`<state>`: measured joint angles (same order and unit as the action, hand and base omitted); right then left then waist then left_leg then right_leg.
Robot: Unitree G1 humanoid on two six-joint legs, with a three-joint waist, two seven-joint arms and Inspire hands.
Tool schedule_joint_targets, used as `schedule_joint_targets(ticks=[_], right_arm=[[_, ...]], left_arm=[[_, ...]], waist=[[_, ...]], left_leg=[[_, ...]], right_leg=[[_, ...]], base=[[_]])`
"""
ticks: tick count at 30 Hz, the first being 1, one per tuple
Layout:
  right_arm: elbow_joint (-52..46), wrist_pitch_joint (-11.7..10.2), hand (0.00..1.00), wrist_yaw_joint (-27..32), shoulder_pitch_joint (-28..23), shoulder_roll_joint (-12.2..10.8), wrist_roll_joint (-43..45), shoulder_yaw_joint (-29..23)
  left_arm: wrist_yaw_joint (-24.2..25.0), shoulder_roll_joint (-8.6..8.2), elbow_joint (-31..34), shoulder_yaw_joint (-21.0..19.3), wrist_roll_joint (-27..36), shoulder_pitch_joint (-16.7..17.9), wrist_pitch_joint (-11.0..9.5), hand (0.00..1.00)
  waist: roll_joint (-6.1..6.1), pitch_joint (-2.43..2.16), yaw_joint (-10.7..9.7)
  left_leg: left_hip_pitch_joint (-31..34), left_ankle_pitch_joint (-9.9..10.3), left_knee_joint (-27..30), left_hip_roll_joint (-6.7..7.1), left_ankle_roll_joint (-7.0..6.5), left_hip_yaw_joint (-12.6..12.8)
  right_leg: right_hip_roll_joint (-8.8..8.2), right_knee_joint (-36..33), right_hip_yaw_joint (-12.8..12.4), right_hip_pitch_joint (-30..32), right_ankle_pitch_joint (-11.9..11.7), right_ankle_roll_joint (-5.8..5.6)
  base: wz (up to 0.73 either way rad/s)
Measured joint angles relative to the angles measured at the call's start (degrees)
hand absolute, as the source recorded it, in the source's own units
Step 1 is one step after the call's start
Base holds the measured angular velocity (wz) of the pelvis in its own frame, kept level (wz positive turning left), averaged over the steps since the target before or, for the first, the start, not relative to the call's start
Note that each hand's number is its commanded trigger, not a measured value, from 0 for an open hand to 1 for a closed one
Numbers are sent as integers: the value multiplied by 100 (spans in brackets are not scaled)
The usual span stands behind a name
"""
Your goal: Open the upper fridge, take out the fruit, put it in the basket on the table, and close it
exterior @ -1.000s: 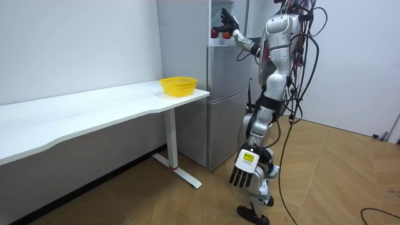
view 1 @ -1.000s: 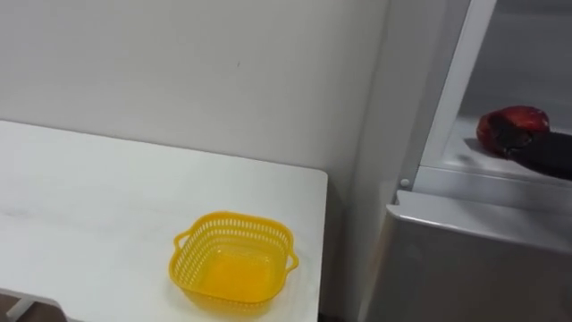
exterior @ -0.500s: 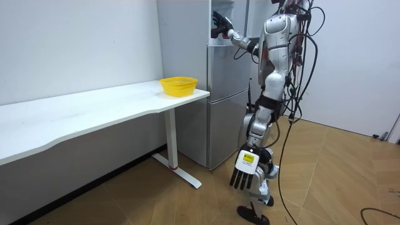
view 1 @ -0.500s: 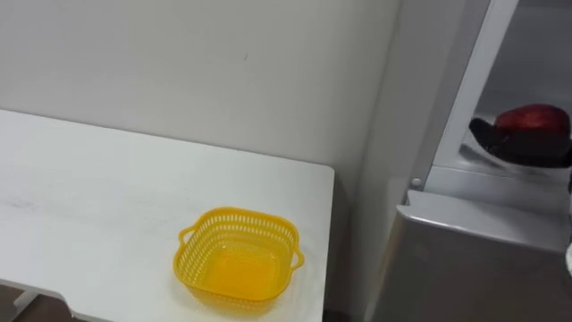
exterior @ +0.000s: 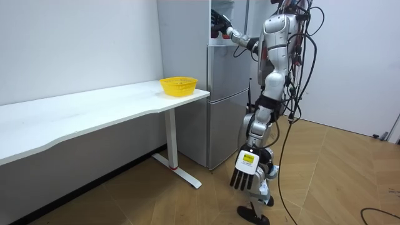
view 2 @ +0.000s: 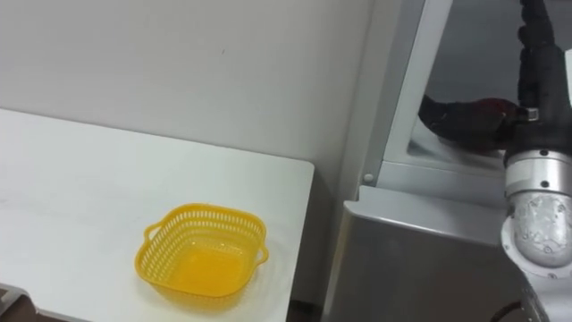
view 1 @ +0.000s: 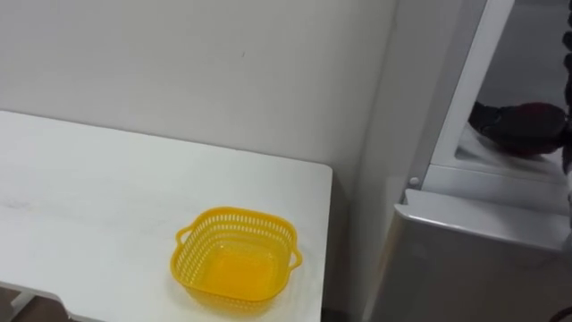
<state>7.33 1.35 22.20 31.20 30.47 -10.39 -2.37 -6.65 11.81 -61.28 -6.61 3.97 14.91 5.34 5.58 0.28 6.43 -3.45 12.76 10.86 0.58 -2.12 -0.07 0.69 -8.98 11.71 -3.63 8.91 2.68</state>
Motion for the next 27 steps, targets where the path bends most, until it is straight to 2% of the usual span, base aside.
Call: schedule_joint_targets(ticks=[2,5,9,13,17,22,23,24,27], right_arm=[[214,88,0,-111,11,20,-197,4],[555,221,0,-333,107,22,-341,154],[782,230,0,-602,211,38,-455,169],[1013,239,0,-695,266,171,-519,294],[1119,241,0,-748,267,189,-511,294],[1124,247,0,-889,268,194,-488,291],[1121,248,88,-931,268,194,-485,286],[1121,248,100,-960,268,194,-488,279],[1122,275,100,-1100,293,194,-488,275]], left_arm=[[-6,43,91,2,0,-10,69,0],[14,54,151,13,8,-7,122,0],[93,87,169,10,6,-4,178,0],[122,88,185,87,9,0,197,0],[186,87,234,120,9,13,275,0],[224,83,239,120,9,25,352,0],[224,82,262,119,9,37,363,0],[224,82,284,119,9,43,382,0],[224,82,301,119,9,40,426,0]], waist=[[42,-31,0],[53,-39,-11],[76,-49,-30],[111,-46,-25],[110,-13,-22],[104,-10,-30],[105,-11,-32],[106,-12,-47],[100,-21,-62]], left_leg=[[14,-2,7,-4,0,3],[-5,-2,42,-3,0,50],[-47,-3,50,-3,-2,57],[-25,-3,60,-3,-3,50],[-16,2,43,-8,-3,1],[-1,1,46,-5,-3,4],[1,1,46,-4,-4,2],[0,1,46,-4,-4,6],[-8,0,46,-5,-5,12]], right_leg=[[2,-3,-6,20,0,0],[-3,-5,-7,15,0,0],[-9,14,18,-51,0,0],[-17,-3,56,-51,-1,-1],[-20,-63,90,-35,0,0],[-21,-74,83,-26,0,-1],[-22,-75,87,-25,0,0],[-23,-76,86,-23,0,-1],[-22,-79,83,-22,0,-1]], base=[[0],[-3],[1],[4],[3],[0],[0],[0],[0]])
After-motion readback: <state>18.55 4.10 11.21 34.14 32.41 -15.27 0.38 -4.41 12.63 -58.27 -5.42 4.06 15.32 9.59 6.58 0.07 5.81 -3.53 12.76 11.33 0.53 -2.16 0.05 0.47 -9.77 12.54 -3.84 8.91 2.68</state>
